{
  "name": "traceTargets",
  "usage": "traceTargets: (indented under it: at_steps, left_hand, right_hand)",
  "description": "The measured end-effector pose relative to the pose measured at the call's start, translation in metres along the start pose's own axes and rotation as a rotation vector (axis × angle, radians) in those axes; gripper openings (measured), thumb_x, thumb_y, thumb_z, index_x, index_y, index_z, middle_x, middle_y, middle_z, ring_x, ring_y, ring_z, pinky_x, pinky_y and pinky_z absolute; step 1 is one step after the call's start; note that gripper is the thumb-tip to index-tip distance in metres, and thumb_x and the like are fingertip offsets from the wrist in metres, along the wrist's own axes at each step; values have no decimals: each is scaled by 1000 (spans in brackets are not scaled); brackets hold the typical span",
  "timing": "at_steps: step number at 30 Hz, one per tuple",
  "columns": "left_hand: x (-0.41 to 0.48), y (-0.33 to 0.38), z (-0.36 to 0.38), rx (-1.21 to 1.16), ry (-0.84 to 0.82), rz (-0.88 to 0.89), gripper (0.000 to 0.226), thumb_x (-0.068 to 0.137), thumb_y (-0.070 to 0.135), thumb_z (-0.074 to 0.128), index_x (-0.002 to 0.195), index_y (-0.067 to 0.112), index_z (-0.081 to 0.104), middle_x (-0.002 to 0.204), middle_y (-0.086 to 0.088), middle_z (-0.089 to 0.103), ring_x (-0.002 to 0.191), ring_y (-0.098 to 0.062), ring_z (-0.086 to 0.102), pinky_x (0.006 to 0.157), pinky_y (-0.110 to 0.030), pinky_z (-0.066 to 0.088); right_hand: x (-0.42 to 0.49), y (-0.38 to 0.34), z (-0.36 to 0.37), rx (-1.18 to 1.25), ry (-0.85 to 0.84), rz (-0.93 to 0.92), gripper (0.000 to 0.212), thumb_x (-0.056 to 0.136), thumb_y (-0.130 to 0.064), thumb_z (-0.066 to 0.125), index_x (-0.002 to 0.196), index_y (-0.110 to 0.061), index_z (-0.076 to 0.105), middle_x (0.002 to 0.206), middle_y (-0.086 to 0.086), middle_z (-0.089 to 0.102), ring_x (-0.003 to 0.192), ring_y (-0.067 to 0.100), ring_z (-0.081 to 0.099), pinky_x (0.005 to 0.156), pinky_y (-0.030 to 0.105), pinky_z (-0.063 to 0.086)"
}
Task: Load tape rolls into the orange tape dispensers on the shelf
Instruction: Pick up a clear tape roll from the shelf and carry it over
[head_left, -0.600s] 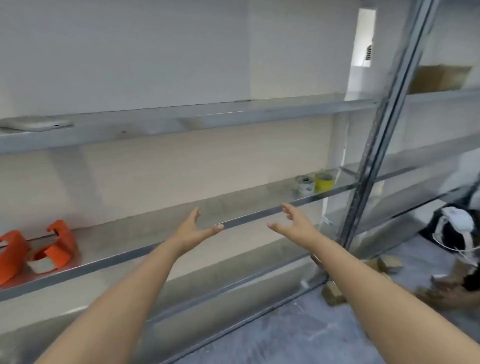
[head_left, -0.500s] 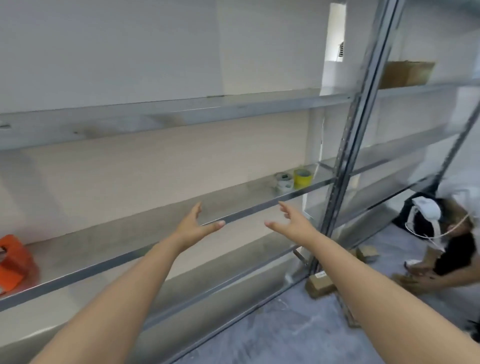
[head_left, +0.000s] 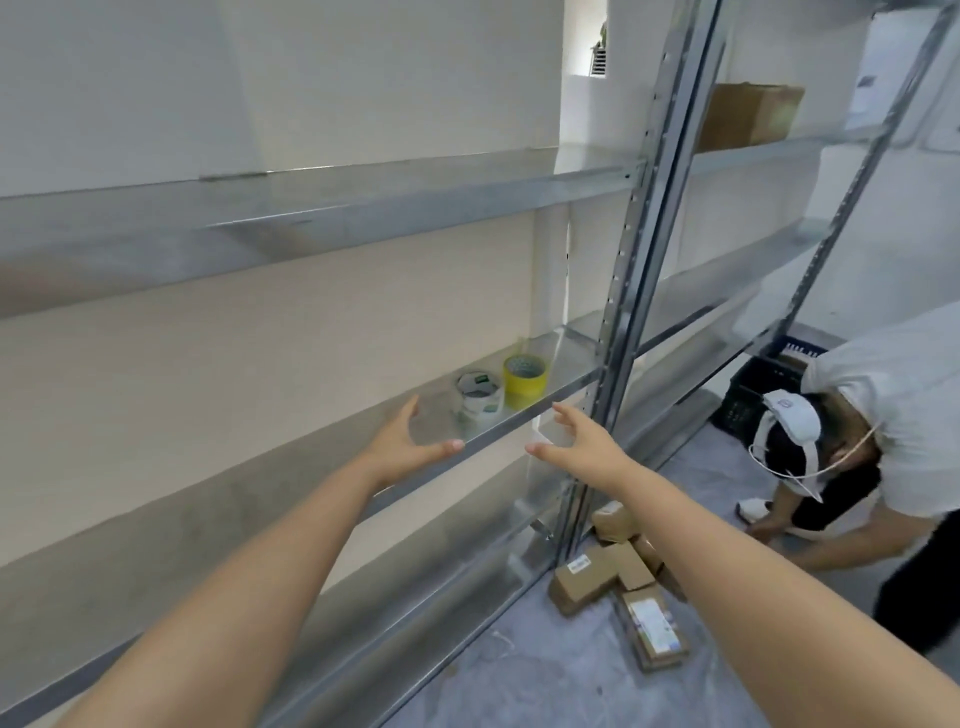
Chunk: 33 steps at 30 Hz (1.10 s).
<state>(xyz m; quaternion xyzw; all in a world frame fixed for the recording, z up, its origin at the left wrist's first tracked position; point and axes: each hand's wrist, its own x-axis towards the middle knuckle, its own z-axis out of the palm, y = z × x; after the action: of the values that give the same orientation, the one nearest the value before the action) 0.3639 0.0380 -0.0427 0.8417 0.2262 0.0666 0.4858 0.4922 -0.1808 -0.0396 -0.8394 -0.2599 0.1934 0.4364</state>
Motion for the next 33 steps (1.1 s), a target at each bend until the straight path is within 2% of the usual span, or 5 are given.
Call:
traceTargets:
  at_steps: [12, 19, 23, 28, 33]
  left_hand:
    - [112, -33, 65, -87, 128, -314, 108, 69, 37, 79, 149, 15, 11, 158, -5, 19, 143, -22, 22, 115, -33, 24]
    - [168, -33, 81, -82, 177, -388, 107, 65, 27, 83, 147, 11, 15, 155, -6, 25, 136, -25, 36, 101, -28, 34]
    - [190, -35, 83, -71, 222, -305, 83, 57, 20, 85, 129, 18, 45, 126, -3, 58, 117, -22, 54, 87, -24, 39]
    - [200, -38, 82, -69, 272, -260, 65, 52, 25, 85, 109, 33, 54, 108, 4, 65, 99, -17, 60, 83, -29, 46]
    - [182, -35, 60, -92, 354, -286, 72, 53, 30, 88, 118, 27, 56, 110, 7, 65, 99, -10, 59, 83, -24, 44]
  right_hand:
    - [176, 57, 2, -113, -346, -22, 100, 71, -41, 75, 147, -15, 16, 155, 6, 25, 141, 22, 28, 114, 39, 28]
    - [239, 57, 16, -67, -428, -108, 78, 71, -17, 78, 136, -6, 36, 140, 11, 48, 120, 15, 49, 94, 13, 35]
    - [256, 54, 30, 22, -399, -156, 65, 66, -7, 79, 122, -8, 46, 123, 12, 59, 114, 21, 57, 99, 36, 46]
    - [267, 51, 37, -53, -391, -232, 70, 56, -20, 83, 117, -11, 50, 114, 1, 60, 107, 15, 59, 89, 28, 48]
    - [262, 22, 41, -81, -409, -293, 77, 39, -48, 72, 110, -25, 50, 105, -9, 60, 98, 12, 60, 82, 27, 48]
